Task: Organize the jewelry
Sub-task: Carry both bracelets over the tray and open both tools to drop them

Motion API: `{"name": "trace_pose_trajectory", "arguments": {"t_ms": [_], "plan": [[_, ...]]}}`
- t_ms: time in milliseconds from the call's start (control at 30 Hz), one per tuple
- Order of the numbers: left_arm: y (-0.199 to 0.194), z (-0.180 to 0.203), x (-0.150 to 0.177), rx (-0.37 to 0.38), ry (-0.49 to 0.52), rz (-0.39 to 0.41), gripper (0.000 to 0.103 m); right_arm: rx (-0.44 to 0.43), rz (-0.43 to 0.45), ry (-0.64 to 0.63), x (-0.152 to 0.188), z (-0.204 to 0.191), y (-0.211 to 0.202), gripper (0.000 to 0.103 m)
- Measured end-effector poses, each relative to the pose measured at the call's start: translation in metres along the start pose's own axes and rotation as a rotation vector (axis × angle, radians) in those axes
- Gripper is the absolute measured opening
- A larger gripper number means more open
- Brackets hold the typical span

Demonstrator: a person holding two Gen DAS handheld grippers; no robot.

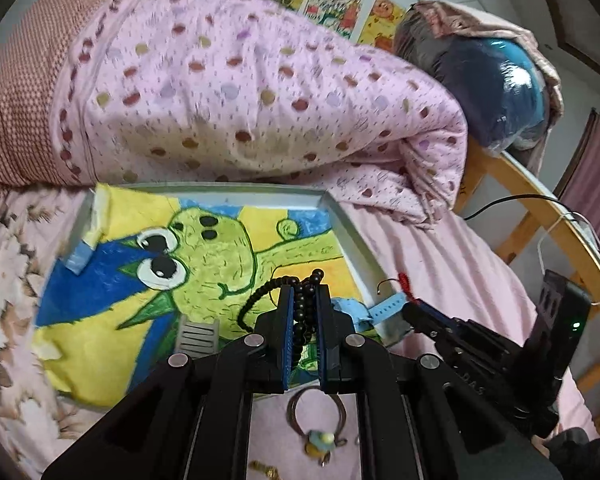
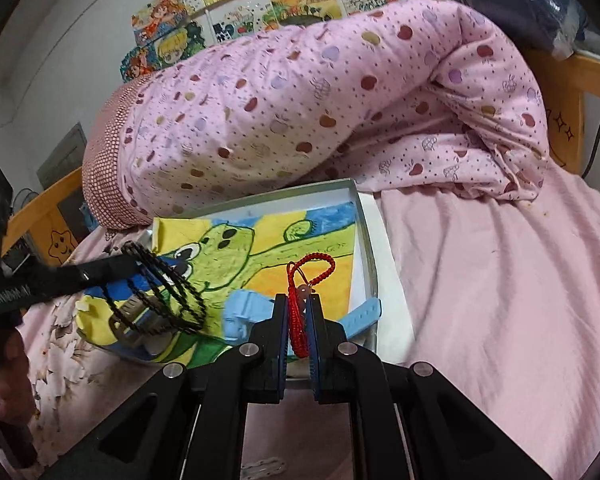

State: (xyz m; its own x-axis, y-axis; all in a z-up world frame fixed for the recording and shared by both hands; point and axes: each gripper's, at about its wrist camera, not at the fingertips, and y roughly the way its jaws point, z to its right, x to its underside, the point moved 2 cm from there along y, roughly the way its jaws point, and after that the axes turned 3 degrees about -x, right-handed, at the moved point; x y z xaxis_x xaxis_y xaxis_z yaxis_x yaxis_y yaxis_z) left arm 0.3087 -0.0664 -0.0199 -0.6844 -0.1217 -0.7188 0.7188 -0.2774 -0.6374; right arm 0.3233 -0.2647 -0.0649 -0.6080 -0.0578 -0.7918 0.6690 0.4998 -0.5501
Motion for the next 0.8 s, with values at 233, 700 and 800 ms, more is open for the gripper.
{"name": "trace_pose_trajectory", "arguments": {"t_ms": [233,700,800], "plan": [[0.037,-0.003,0.020,-0.015,-0.006,-0.078,0.007,0.006,-0.044,0.021,0.008,0.008,0.015,0.009],[0.053,-0.002,0.037,-0.068,0.033,-0.129,0.009,0.032,-0.027,0.008,0.007,0.011,0.012,0.042],[0.045,-0.001,0.034,-0.079,0.030,-0.101,0.032,0.054,-0.007,-0.021,0.002,0.009,0.005,0.042]]}}
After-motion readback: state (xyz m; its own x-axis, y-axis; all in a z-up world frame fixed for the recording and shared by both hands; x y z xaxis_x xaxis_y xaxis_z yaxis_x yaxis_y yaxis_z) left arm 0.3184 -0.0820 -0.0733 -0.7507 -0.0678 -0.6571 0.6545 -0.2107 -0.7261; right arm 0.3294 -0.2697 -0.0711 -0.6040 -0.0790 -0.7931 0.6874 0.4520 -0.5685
